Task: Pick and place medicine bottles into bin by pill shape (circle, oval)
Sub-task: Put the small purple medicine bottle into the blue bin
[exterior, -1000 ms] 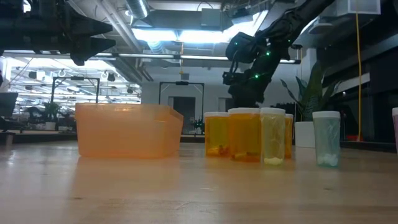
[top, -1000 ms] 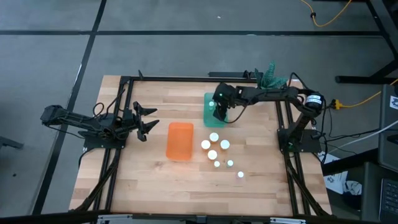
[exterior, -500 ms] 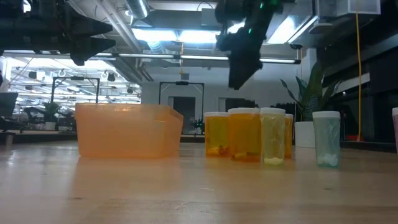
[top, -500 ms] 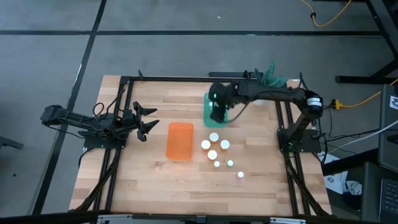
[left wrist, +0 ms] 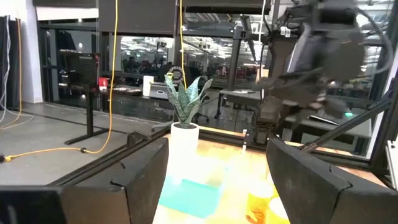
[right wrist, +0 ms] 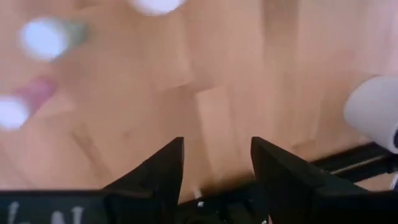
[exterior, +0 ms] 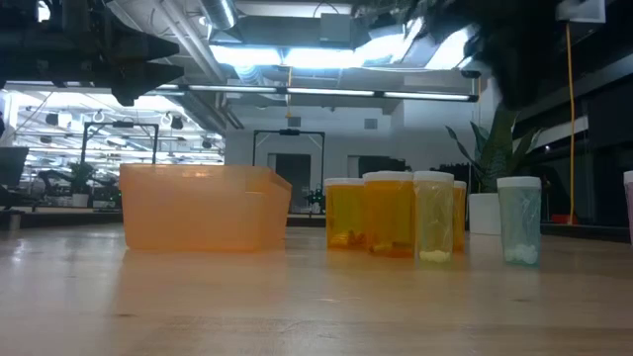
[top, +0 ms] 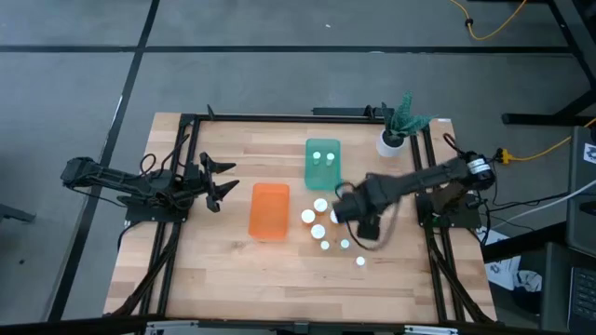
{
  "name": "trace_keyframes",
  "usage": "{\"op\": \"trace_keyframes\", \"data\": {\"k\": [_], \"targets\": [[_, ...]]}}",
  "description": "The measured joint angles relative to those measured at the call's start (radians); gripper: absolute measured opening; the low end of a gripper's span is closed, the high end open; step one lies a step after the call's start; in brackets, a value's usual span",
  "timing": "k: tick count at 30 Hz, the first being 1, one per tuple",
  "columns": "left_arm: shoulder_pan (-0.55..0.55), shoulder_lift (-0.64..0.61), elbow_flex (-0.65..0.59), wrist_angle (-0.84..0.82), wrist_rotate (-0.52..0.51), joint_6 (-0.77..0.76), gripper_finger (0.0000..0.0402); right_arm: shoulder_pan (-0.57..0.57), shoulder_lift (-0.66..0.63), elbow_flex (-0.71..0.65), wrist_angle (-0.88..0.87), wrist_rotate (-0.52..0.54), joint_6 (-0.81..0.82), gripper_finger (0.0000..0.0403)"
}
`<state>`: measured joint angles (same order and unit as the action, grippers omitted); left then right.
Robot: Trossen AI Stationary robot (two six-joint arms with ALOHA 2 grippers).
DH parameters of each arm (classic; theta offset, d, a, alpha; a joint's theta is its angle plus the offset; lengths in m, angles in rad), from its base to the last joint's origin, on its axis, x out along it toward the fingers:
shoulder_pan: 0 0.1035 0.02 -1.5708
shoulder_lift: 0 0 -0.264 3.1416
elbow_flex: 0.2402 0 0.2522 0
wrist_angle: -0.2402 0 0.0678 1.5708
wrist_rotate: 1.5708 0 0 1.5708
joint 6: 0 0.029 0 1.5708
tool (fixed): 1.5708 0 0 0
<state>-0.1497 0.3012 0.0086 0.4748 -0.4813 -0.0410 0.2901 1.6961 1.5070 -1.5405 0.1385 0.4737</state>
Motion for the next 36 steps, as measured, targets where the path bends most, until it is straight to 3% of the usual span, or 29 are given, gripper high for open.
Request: {"op": "trace_keyframes", "data": {"k": [7,15,26,36], "targets": [[0.0,0.0,0.0,-0.105,0.002,0.0,0.0263,0.243,-0.096,-0.103,0.048,0.092,0.271,0.0188],[0.001,0.0,0.0,-0.155,-0.001,0.015,0.0263,0.431,-0.118,-0.185,0.094,0.095,0.588,0.0188],[0.001,0.0,0.0,-0.156,0.003,-0.031,0.0263,0.508,-0.118,-0.268,0.327,0.104,0.649,0.0188],[0.001,0.0,0.0,-0.161,0.004,-0.028,0.0263,0.515,-0.118,-0.457,0.506,0.104,0.648,0.0188]]}}
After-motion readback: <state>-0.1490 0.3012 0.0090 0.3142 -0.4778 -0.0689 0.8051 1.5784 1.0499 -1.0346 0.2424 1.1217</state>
